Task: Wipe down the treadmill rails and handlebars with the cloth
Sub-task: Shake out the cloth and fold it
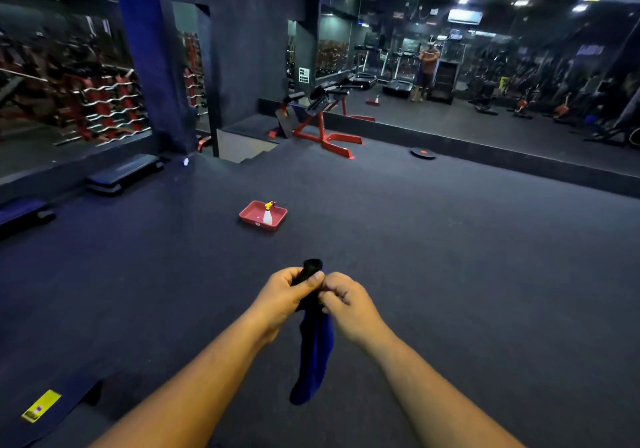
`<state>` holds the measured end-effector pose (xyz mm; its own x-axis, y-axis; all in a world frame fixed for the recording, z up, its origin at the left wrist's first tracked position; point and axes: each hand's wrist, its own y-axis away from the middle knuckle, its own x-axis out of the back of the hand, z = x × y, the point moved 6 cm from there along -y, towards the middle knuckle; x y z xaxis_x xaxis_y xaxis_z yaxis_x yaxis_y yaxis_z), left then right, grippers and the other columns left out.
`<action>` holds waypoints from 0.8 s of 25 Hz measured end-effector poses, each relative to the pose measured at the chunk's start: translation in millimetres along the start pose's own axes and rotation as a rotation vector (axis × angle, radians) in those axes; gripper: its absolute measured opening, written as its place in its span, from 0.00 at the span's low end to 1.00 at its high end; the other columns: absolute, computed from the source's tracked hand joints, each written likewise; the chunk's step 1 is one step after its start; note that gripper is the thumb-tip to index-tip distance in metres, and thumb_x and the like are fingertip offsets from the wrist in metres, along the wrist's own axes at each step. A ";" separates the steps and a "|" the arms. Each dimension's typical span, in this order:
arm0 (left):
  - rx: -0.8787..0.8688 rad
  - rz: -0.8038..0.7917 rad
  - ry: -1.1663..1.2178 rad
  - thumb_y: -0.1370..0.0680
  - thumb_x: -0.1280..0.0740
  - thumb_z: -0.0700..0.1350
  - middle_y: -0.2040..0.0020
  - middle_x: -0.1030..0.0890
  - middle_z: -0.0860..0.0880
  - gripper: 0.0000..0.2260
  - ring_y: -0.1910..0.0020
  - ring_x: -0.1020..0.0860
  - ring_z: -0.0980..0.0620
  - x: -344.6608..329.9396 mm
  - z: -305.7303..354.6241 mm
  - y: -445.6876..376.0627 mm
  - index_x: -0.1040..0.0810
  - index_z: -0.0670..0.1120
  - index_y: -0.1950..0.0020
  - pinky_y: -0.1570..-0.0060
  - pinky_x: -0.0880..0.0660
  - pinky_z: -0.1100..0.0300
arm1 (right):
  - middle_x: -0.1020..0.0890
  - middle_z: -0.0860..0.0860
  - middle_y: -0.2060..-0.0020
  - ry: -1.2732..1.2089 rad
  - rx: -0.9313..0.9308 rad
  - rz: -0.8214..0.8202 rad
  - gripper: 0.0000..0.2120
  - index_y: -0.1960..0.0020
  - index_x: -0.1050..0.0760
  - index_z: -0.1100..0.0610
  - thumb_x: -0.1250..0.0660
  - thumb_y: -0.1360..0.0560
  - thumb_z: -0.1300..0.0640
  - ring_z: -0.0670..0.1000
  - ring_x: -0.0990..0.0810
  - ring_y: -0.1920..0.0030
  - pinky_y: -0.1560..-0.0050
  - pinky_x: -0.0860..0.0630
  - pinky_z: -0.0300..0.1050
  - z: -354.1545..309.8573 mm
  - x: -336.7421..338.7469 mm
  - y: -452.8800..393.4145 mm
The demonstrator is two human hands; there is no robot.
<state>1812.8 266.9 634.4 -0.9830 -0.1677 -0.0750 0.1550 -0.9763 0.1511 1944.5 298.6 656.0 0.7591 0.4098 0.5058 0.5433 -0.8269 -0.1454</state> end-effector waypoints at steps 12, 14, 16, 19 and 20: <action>-0.088 -0.118 -0.333 0.23 0.34 0.35 0.56 0.15 0.47 0.09 0.58 0.19 0.55 64.6 100.0 -278.3 0.17 0.44 0.47 0.57 0.23 0.63 | 0.27 0.43 0.31 -0.279 -0.224 -0.213 0.32 0.24 0.40 0.49 0.29 0.23 0.57 0.41 0.29 0.32 0.37 0.31 0.36 105.2 41.2 -292.3; -0.133 -0.090 -0.201 0.22 0.35 0.35 0.54 0.16 0.43 0.08 0.56 0.19 0.51 78.0 125.3 -325.4 0.18 0.40 0.45 0.54 0.23 0.60 | 0.20 0.43 0.40 -0.387 -0.198 -0.291 0.19 0.31 0.29 0.52 0.33 0.21 0.55 0.38 0.22 0.42 0.44 0.27 0.33 114.6 35.6 -333.2; -0.165 -0.028 0.061 0.21 0.34 0.41 0.53 0.16 0.42 0.07 0.53 0.19 0.47 97.7 146.2 -376.6 0.19 0.41 0.46 0.52 0.22 0.56 | 0.16 0.44 0.49 -0.494 -0.164 -0.266 0.11 0.41 0.22 0.53 0.33 0.21 0.50 0.42 0.19 0.50 0.50 0.25 0.39 126.3 35.0 -385.9; -0.058 -0.012 0.414 0.26 0.38 0.67 0.44 0.16 0.44 0.28 0.44 0.18 0.47 120.4 127.5 -455.9 0.20 0.45 0.40 0.43 0.24 0.51 | 0.16 0.50 0.56 -0.698 -0.201 -0.150 0.09 0.51 0.21 0.54 0.34 0.21 0.49 0.49 0.18 0.57 0.61 0.23 0.43 134.8 47.8 -480.8; -0.002 -0.049 0.400 0.28 0.41 0.72 0.37 0.18 0.45 0.35 0.37 0.21 0.48 121.6 106.0 -478.7 0.23 0.48 0.33 0.36 0.28 0.48 | 0.15 0.51 0.57 -0.748 -0.238 -0.127 0.09 0.52 0.21 0.54 0.36 0.19 0.50 0.49 0.18 0.59 0.64 0.23 0.42 139.4 50.4 -513.8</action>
<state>1608.6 728.4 657.4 -0.8732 -0.1602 -0.4602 0.1091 -0.9847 0.1356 1753.7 797.8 637.7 0.7816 0.5870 -0.2110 0.6150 -0.7817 0.1035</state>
